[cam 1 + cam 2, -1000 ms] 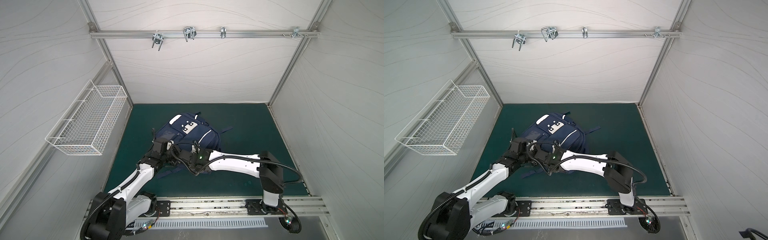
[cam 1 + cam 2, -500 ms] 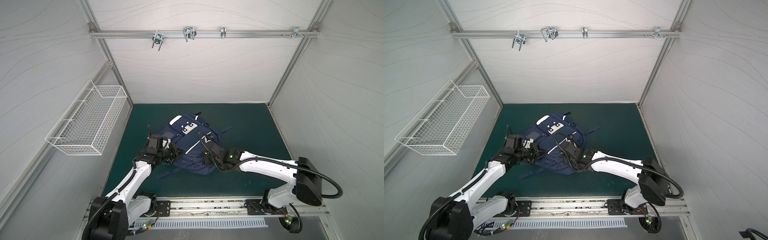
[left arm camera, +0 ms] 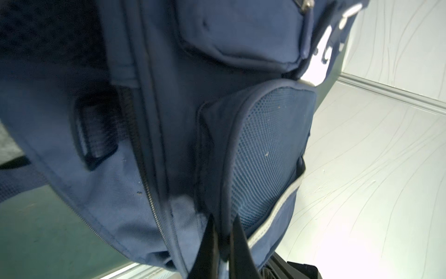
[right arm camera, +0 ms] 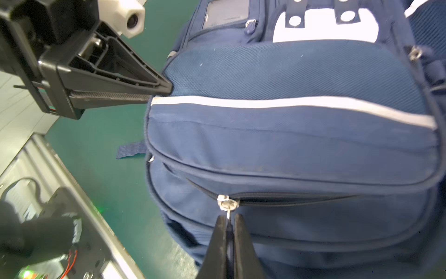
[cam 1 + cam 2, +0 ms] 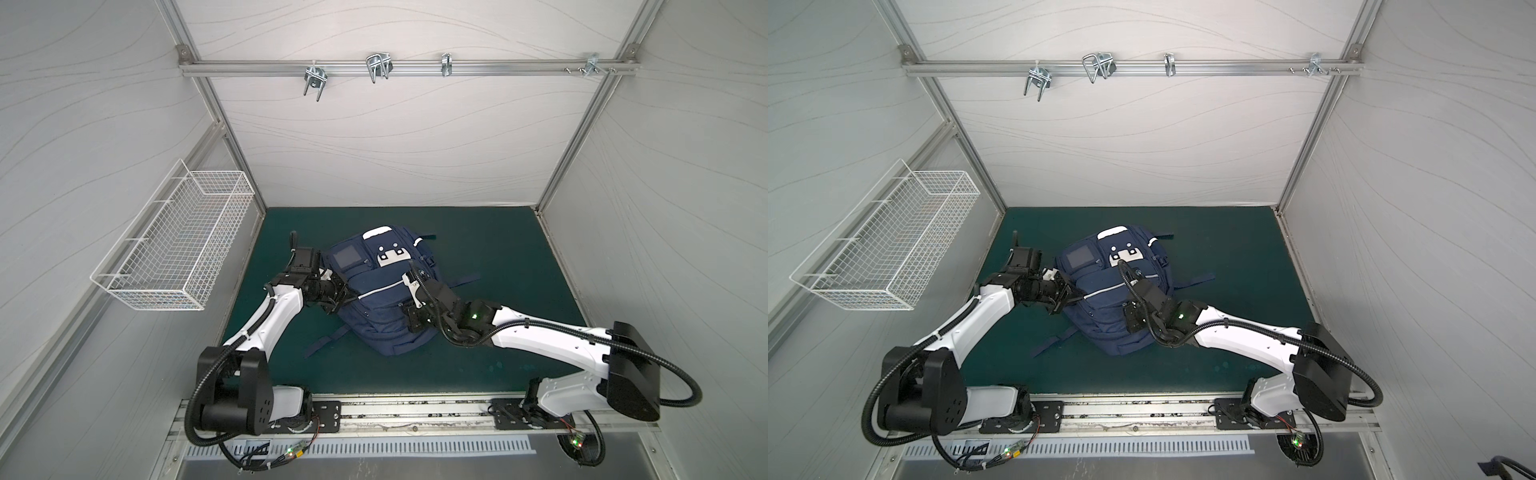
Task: Pack books, pencil case, and school supplies into a backpack
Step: Zip the student bag at the center of the table.
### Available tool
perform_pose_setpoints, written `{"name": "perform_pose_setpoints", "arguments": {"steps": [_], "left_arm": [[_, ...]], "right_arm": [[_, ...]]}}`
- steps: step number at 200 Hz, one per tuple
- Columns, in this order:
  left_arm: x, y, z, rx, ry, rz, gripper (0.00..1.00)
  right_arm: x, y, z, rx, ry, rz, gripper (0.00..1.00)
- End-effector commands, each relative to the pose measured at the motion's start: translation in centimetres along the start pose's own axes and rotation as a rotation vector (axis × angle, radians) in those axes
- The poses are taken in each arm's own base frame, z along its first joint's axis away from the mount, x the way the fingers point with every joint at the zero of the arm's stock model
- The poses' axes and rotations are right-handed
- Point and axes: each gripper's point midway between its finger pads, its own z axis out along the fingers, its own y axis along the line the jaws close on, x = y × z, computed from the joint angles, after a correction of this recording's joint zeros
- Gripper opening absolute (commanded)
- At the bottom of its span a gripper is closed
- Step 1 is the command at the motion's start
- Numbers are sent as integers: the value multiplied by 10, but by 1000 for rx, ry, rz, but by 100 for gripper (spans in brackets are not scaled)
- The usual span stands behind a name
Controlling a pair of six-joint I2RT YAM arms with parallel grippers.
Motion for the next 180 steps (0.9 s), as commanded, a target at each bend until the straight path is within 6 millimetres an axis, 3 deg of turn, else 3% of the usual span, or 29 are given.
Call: {"name": "perform_pose_setpoints", "arguments": {"steps": [1,31,45,57,68,86,99,144,156,180], "left_arm": [[-122,26,-50,-158,-510,-46,0],[-140,24,-60,-217,-539,-14,0],[-137,18,-63,-198,-531,12,0],[-127,12,-61,-176,-515,36,0],[-112,10,-60,-165,-494,54,0],[-79,8,-60,-149,-463,104,26],[-49,8,-58,-144,-440,156,39],[41,16,-46,-110,-368,233,56],[55,15,-40,-82,-350,224,67],[66,4,-32,6,-309,179,72]], "right_arm": [[46,-86,-26,306,148,44,0],[55,-115,-33,357,163,102,0],[55,-106,-29,308,172,83,0],[51,-85,-25,236,155,39,0],[46,-66,-22,185,139,10,0],[42,-42,-14,137,144,-3,0],[40,-26,-7,111,145,-9,0],[39,0,9,62,145,-8,0],[39,4,9,39,141,5,0],[35,14,2,-11,129,20,0]]}}
